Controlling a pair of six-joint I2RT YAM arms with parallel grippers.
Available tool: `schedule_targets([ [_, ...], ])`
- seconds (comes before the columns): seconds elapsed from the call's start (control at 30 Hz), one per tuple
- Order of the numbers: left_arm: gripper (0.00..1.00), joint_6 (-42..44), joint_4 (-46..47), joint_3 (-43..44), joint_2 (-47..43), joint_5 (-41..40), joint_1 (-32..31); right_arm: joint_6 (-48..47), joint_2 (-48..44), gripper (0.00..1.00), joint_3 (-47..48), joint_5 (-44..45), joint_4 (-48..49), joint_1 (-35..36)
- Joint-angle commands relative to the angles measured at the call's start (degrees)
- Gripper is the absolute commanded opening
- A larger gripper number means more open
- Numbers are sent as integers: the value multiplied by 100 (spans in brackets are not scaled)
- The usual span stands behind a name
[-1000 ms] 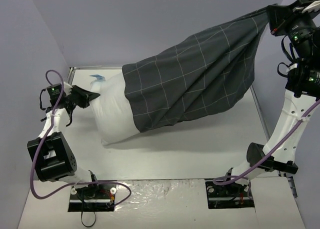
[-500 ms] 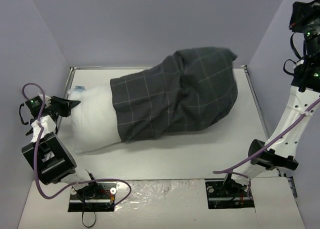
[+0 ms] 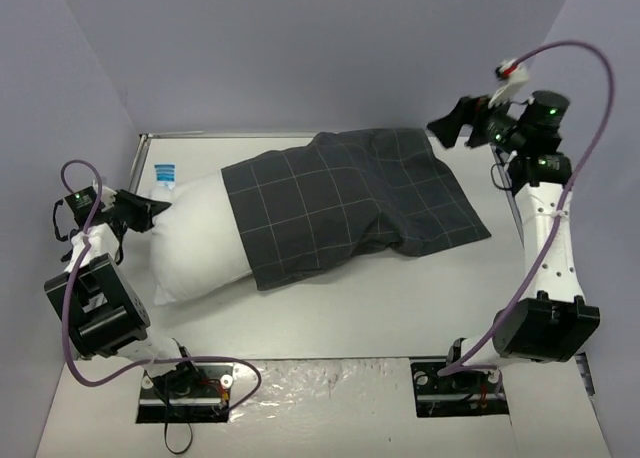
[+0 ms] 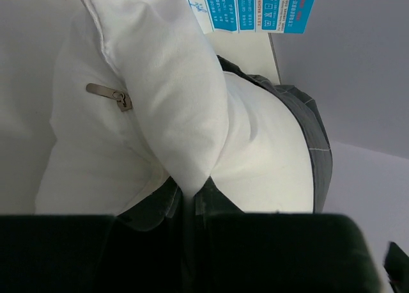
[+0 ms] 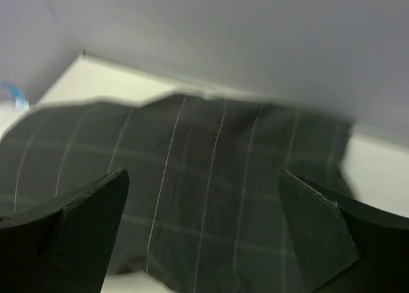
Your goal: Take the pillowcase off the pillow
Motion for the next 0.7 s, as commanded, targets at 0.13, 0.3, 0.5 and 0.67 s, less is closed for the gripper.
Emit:
schedule_targets([
  [0.13, 2, 304, -253, 184, -132, 238, -226, -2507, 328, 100, -1344, -118, -2100, 988],
  [0.3, 2, 375, -342, 123, -176, 264, -226, -6449, -743, 100, -2680, 702, -2629, 1683],
  [0.5, 2, 340, -350, 123, -229, 238, -243, -7994, -640, 100, -3307, 1134, -2621, 1744],
  [0.67, 2, 340, -368, 88, -273, 229, -243, -7828, 203, 97, -3343, 1643, -2059, 1973],
])
